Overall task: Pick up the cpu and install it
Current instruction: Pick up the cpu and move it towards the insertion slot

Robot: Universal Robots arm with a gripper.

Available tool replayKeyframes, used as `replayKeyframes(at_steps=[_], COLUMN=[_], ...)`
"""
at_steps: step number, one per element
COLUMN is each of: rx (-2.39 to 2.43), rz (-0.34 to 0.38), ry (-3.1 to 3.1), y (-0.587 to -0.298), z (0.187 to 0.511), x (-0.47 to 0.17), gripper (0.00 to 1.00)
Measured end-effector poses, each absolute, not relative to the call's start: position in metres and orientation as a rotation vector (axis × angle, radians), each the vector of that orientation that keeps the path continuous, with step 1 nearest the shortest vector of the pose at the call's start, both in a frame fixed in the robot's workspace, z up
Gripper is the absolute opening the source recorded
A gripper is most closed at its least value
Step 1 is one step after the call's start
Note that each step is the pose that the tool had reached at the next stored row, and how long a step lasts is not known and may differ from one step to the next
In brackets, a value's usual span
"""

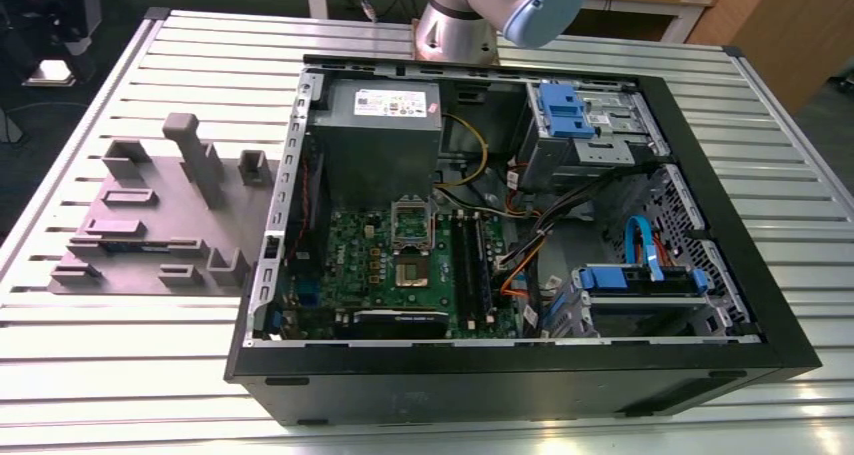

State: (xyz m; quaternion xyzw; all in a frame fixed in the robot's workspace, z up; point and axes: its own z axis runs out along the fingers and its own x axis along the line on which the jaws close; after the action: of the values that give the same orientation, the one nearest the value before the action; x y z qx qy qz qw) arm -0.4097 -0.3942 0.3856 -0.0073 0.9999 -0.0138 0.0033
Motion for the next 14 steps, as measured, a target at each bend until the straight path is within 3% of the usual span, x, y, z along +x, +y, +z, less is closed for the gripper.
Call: replayKeyframes(at_steps=[14], rx=[-0.023], rz=[-0.043], ry=[3.135], y=[-0.3942], z=[0.3856], x=[-0.4050], gripper=[0.47])
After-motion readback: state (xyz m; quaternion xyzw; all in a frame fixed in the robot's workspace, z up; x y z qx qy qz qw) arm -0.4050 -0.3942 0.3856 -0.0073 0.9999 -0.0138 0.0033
